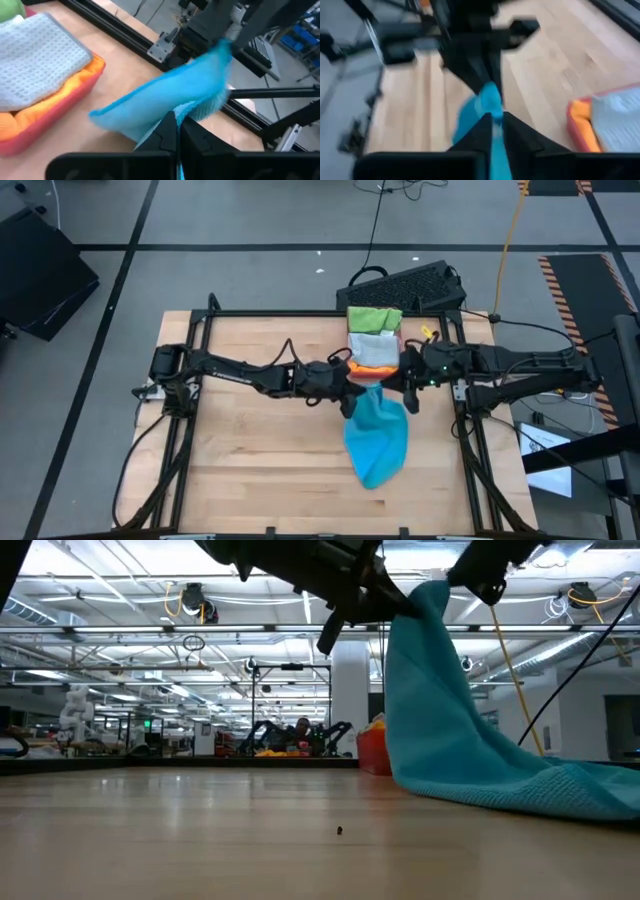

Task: Fold microfiber towels
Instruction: Fold the blue microfiber cloth

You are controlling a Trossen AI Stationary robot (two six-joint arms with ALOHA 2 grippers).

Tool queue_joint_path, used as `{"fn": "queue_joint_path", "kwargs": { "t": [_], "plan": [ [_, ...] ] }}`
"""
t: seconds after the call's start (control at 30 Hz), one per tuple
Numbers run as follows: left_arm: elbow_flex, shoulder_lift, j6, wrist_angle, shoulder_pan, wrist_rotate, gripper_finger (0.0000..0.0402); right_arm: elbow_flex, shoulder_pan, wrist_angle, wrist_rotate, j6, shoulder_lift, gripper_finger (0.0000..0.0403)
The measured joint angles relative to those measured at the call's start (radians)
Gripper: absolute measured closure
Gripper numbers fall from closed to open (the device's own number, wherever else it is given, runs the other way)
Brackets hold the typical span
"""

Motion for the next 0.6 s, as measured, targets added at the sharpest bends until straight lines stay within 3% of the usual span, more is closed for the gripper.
{"fn": "queue_joint_path", "kwargs": {
  "t": [0.13,0.37,0.5,0.6],
  "plan": [
    [0.000,0.000,0.003,-0.012,-0.007,0.005,0.0397,-0.003,0.002,-0.072,0.000,-0.072,0.004,0.0297],
    [0.000,0.000,0.014,-0.040,-0.018,-0.002,0.0398,-0.077,-0.019,0.018,-0.003,-0.096,0.007,0.0187],
    [0.000,0.000,0.042,-0.054,-0.029,-0.004,0.0395,-0.112,-0.074,0.159,-0.076,-0.144,0.032,0.0158],
    [0.003,0.000,0.101,-0.059,-0.037,0.010,0.0395,-0.122,-0.135,0.233,-0.205,-0.116,0.078,0.0155]
  ]
}}
